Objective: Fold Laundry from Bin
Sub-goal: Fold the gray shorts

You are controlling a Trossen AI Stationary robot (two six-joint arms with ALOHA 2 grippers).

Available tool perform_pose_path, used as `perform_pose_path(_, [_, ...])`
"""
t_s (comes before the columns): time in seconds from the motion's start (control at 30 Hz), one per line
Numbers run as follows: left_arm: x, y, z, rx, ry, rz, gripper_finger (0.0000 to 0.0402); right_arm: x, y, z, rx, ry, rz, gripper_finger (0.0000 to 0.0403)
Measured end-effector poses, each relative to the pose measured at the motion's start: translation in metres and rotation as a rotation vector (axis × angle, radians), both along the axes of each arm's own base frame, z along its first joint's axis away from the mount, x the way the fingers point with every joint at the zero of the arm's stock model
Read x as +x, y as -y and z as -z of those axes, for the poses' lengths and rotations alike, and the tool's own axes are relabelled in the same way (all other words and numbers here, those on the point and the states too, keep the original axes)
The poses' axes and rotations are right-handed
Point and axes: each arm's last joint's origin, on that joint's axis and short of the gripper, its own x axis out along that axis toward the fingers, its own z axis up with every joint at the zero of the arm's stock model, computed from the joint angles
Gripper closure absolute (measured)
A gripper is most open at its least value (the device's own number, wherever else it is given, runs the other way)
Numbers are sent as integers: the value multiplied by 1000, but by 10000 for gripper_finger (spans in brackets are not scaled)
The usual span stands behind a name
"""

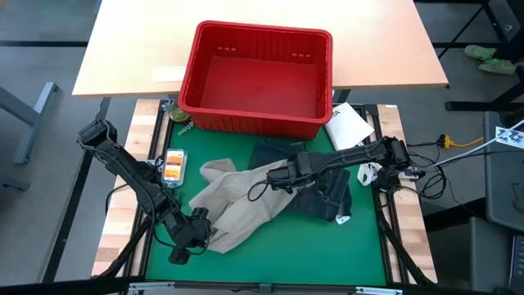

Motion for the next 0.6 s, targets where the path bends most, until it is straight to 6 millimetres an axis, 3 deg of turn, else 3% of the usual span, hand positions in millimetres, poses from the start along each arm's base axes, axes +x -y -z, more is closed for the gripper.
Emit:
perform_pose_path(0.2, [0, 0, 0, 5, 5, -5, 398, -1, 1, -1, -27, -13, -2, 246])
perform_pose_path(0.3, [0, 0, 0, 5, 5, -5, 398, -9, 2, -12, -41, -80, 24, 219])
perform_pose_path(0.43, [0, 0, 0, 7, 6, -8, 398, -17, -5, -32, 2, 24, 24, 203])
perform_pose_path(0.6, [0, 0, 0, 3, 3, -27, 398, -42, -19, -59, 29, 122, 49, 201])
